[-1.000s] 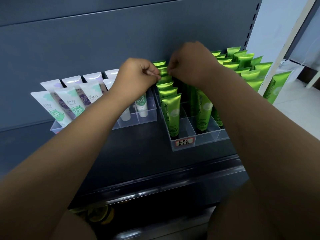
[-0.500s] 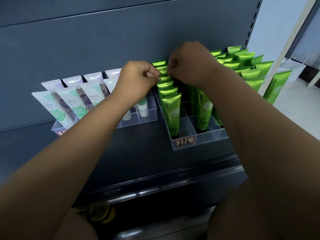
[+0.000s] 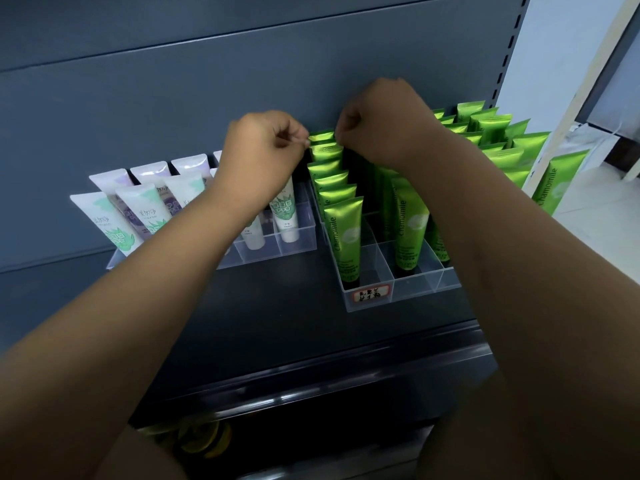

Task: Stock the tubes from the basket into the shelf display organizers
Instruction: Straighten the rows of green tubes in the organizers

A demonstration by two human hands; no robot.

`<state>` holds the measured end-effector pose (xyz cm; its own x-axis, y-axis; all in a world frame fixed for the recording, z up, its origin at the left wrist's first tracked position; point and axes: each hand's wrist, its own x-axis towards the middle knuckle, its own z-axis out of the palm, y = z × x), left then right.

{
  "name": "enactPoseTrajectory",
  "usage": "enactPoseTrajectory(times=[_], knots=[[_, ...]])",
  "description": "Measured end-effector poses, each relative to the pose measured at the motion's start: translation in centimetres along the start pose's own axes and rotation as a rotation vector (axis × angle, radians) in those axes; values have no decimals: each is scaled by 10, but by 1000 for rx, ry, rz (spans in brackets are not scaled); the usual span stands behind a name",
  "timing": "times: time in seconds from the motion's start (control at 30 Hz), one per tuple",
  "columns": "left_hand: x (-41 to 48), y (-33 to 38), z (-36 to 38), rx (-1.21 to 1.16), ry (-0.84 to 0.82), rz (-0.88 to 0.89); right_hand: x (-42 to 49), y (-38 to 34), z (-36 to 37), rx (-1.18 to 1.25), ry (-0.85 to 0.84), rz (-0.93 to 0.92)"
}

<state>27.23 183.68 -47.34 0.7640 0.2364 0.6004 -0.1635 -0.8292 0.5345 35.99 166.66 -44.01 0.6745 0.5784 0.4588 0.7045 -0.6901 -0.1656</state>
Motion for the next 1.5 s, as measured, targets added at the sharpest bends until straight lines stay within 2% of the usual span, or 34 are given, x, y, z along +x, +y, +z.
enactPoseTrajectory(times=[0.13,0.27,0.37,0.57,0.83,1.33,1.5], knots=[[16,0,-7,122,-52,83,12,-3,4,-36,28,-35],[31,5,-6,213,-161,111,16,-4,12,-46,-31,-48],[38,8,-2,270,-275,69,19,-1,14,-58,-78,-12],[42,14,5,322,-356,15,18,4,16,-91,-69,-6],[47,9,7,311,-344,56,20,2,18,-95,-13,-2],[48,-2,3,239,-355,33,16,1,18,-20,-61,-45],[52,-5,-1,220,-295,30,19,3,19,22,-46,-16]])
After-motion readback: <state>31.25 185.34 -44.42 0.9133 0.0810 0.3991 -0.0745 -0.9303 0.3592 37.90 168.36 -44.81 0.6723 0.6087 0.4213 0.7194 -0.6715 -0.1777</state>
